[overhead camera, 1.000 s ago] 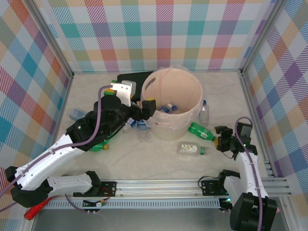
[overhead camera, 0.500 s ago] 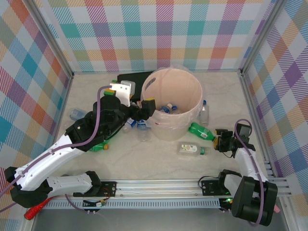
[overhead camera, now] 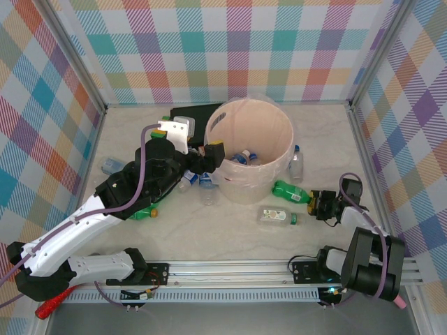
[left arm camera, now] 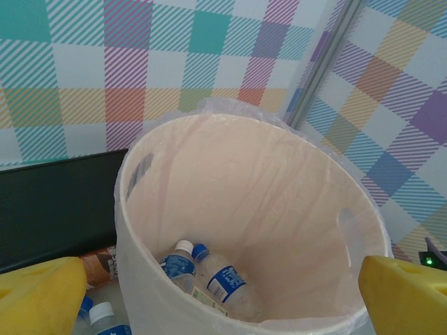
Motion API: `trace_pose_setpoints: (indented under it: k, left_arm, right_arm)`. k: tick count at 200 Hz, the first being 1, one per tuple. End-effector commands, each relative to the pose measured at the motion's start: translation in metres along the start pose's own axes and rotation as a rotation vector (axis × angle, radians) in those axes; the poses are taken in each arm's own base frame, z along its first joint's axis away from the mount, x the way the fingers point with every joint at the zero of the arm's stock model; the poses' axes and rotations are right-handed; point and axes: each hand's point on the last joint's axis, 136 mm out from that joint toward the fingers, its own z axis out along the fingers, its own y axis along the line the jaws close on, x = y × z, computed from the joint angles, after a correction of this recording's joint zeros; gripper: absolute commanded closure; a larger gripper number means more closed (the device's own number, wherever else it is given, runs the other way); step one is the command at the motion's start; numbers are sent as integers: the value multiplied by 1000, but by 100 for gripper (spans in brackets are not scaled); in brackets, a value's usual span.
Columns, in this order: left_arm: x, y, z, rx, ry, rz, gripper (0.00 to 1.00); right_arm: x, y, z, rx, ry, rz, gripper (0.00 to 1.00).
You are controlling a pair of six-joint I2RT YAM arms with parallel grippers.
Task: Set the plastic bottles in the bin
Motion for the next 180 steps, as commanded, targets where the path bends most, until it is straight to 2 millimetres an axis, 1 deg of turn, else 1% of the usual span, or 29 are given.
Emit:
trace_pose_setpoints:
  k: [1,8,12,24,54,88,111,142,165,180]
  left_arm:
    - [-7,3,-6,-9,-22,-8,0]
    - [-8,3,-6,-9,-22,-7,1]
    - [-8,3,-6,-10,-22,-7,0]
    - [-9,3,-7,-8,-21,-7,0]
    - [-8,4,-8,-13,-22,-9,0]
    - [-9,5,-10,-11,-26,-14,0]
    - [-8,5,-12,-7,-26,-15,0]
    - [-6,4,-12,-2,-18,-12,0]
    - [-4,4,-10,-4,-11,-15,1]
    - [-4,4,-10,-2,-10,-17,1]
  right_arm:
    - [-2,0,8,6,15,-4,61]
    - [-2,0,8,11,18,-8,64]
    - [-2,1,8,14,22,-12,68]
    - [-1,4,5,20,21,-30,72]
    - [-3,14,-14,3,-46,-89,70]
    - [-7,30,-45,-66,-163,-170,67]
    - [-7,44,-68,-109,-237,-241,67]
    - [-1,70,-104,-193,-323,-352,67]
    - [3,90,-139,-254,-418,-431,68]
    - [6,105,-165,-292,-493,-485,67]
